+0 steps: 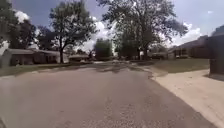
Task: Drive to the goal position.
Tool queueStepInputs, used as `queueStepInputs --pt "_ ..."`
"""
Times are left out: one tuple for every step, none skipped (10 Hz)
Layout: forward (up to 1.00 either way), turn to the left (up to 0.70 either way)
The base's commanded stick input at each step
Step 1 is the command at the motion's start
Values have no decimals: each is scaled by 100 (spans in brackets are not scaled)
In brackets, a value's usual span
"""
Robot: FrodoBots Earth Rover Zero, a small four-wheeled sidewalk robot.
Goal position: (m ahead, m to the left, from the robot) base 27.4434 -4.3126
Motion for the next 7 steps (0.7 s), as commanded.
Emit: queueStepInputs --pt "70 0" --pt "70 0" --pt "70 0" --pt "70 0" --pt "70 0" --pt "70 0" --pt "70 0"
